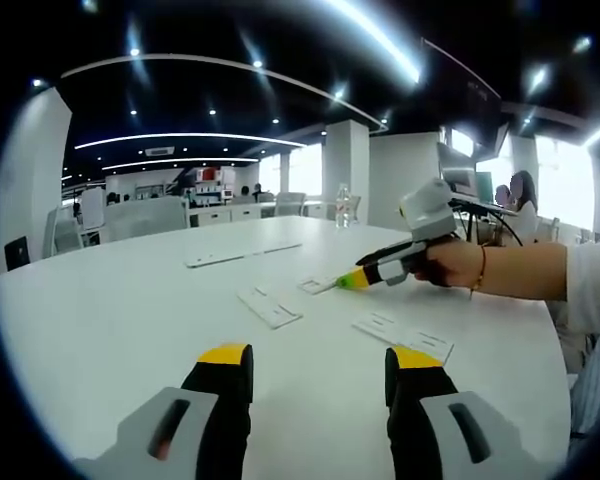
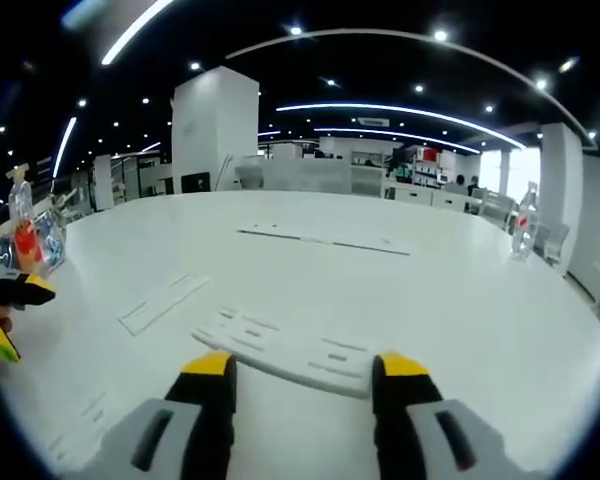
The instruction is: Locate the socket holder cover, grip the socket holder cover, clip it into the socket holder slot.
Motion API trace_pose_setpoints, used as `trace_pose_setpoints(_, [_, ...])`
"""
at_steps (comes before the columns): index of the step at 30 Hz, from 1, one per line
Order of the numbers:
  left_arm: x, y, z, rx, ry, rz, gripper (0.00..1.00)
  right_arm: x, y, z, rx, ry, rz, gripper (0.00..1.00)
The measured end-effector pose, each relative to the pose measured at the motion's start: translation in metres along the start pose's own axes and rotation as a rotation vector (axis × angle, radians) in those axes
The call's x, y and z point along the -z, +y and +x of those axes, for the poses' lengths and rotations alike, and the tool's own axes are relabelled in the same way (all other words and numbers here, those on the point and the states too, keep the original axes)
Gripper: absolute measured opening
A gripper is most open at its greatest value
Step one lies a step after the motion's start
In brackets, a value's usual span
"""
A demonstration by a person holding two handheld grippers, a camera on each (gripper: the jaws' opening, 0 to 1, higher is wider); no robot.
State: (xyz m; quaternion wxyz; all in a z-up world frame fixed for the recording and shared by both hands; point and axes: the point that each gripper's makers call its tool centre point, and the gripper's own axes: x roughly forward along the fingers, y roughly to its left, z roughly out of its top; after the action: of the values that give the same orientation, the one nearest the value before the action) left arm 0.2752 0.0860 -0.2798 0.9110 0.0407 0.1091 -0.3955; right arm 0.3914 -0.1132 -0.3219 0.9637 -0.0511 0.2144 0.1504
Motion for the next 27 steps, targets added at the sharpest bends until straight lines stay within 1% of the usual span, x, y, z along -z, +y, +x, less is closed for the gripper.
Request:
trace_pose_setpoints(15, [0.0, -0.002, 0.0, 0.005, 0.001, 0.001, 0.53, -0.002, 0.008, 0.004, -0.005, -0.004, 0.009, 0.57])
trace_pose_setpoints(27, [-0.001, -0.002, 0.0, 0.008, -0.002, 0.0, 0.53, -0.004, 0.013, 0.006, 0.0, -0.01, 0.007, 0.59])
